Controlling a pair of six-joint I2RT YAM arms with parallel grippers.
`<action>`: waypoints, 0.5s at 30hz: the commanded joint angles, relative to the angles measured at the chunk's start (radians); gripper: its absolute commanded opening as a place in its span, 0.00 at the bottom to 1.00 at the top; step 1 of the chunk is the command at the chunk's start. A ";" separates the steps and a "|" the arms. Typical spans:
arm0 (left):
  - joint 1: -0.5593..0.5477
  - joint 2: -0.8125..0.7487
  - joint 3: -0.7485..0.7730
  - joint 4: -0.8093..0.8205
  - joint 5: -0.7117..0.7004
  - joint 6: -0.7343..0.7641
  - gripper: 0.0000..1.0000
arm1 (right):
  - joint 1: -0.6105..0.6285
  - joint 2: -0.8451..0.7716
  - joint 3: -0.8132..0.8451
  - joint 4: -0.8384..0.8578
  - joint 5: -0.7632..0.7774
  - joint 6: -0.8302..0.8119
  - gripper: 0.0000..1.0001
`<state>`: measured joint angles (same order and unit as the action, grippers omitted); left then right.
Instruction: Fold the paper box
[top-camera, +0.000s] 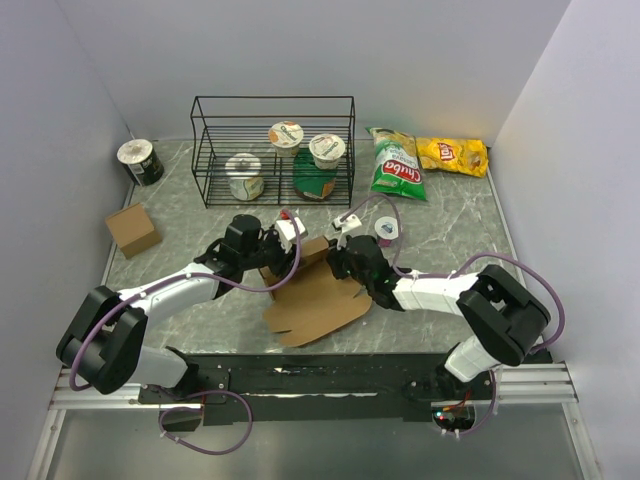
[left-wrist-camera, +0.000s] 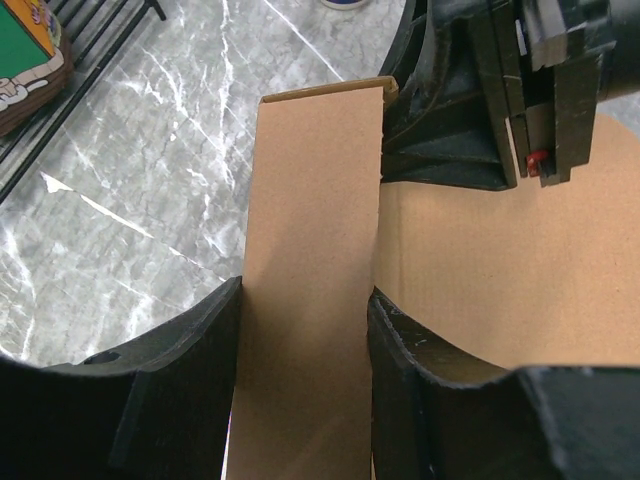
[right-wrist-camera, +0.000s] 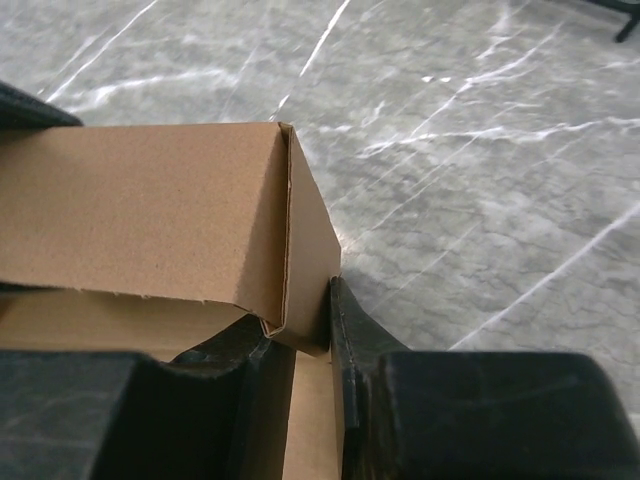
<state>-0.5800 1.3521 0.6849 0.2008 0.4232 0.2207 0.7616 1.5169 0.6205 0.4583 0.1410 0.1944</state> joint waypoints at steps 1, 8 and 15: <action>-0.011 -0.028 0.021 -0.015 0.080 -0.014 0.41 | -0.002 0.014 0.059 -0.036 0.229 0.056 0.10; -0.011 -0.021 0.024 -0.018 0.066 -0.014 0.41 | 0.013 0.020 0.073 -0.093 0.376 0.106 0.07; -0.011 -0.028 0.022 -0.018 0.057 -0.015 0.41 | 0.021 0.043 0.096 -0.156 0.485 0.134 0.04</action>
<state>-0.5816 1.3521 0.6868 0.2249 0.4156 0.2188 0.8207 1.5326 0.6781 0.3706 0.3634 0.2790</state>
